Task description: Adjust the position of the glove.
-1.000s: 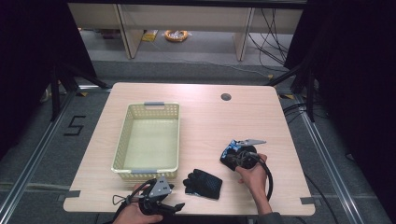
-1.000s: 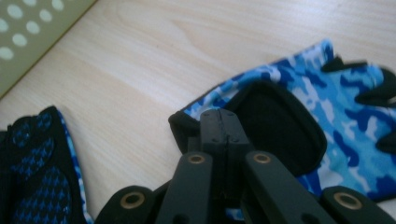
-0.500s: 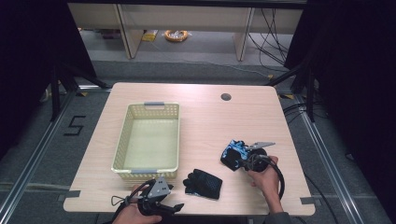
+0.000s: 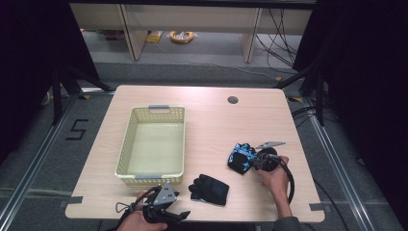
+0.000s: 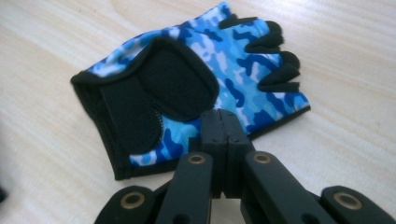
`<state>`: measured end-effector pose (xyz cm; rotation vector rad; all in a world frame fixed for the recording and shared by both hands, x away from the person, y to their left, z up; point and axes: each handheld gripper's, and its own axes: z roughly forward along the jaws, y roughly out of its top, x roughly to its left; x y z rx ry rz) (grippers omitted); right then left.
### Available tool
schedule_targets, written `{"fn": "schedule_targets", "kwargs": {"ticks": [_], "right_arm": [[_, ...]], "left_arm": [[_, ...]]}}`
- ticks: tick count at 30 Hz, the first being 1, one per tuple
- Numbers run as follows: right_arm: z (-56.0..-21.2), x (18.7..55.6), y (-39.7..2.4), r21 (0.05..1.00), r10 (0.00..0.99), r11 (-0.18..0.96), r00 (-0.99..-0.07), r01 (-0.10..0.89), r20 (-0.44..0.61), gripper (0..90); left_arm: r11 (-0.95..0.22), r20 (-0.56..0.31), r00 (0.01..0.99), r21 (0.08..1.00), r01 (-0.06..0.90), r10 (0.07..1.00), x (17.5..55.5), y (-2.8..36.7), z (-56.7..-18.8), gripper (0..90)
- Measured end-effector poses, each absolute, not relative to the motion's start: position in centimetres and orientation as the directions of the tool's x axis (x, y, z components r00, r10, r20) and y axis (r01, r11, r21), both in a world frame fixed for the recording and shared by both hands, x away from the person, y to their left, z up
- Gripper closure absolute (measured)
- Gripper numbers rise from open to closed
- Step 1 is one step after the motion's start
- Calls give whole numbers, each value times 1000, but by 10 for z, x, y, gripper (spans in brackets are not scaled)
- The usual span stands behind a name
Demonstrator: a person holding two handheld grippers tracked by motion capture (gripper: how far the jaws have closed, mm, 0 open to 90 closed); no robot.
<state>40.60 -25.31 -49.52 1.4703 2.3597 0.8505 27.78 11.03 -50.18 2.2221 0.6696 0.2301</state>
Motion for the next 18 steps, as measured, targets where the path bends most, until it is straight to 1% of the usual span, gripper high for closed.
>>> {"fn": "schedule_targets", "kwargs": {"ticks": [2,3,4,5,8,10,11,12,14,15,16,17,18], "right_arm": [[-496,410,-253,597,883,313,-458,739,104,900],[-495,412,-254,583,881,325,-462,744,99,900],[-498,415,-254,608,875,313,-470,729,113,900],[-496,418,-254,589,881,321,-461,742,102,900],[-499,424,-252,622,880,322,-468,714,82,900],[-495,425,-251,595,882,331,-465,732,81,900],[-497,425,-249,619,889,309,-451,722,82,900],[-496,425,-248,614,892,307,-444,727,80,900],[-494,424,-251,617,896,304,-438,726,74,884],[-494,423,-250,618,900,296,-430,729,76,865],[-493,421,-249,616,905,280,-416,736,85,818],[-493,421,-247,609,912,262,-399,749,98,778],[-494,421,-245,609,927,254,-370,752,70,681]], "left_arm": [[-544,-56,841,739,398,539,277,110,-502,274],[-533,-68,837,742,406,543,277,109,-502,274],[-526,-77,833,743,415,548,276,109,-503,274],[-533,-76,836,738,413,543,276,109,-503,274],[-534,-75,836,737,414,544,277,109,-503,275],[-533,-75,835,738,414,545,277,109,-503,276],[-529,-78,834,739,416,546,277,109,-503,277],[-540,-63,841,741,400,537,277,110,-503,277],[-534,-76,836,737,414,543,276,109,-503,277],[-539,-70,842,739,404,535,276,109,-502,277],[-527,-82,834,740,418,545,276,108,-503,277],[-533,-76,836,738,414,543,276,109,-503,277],[-532,-78,835,737,416,545,276,109,-503,278]]}}
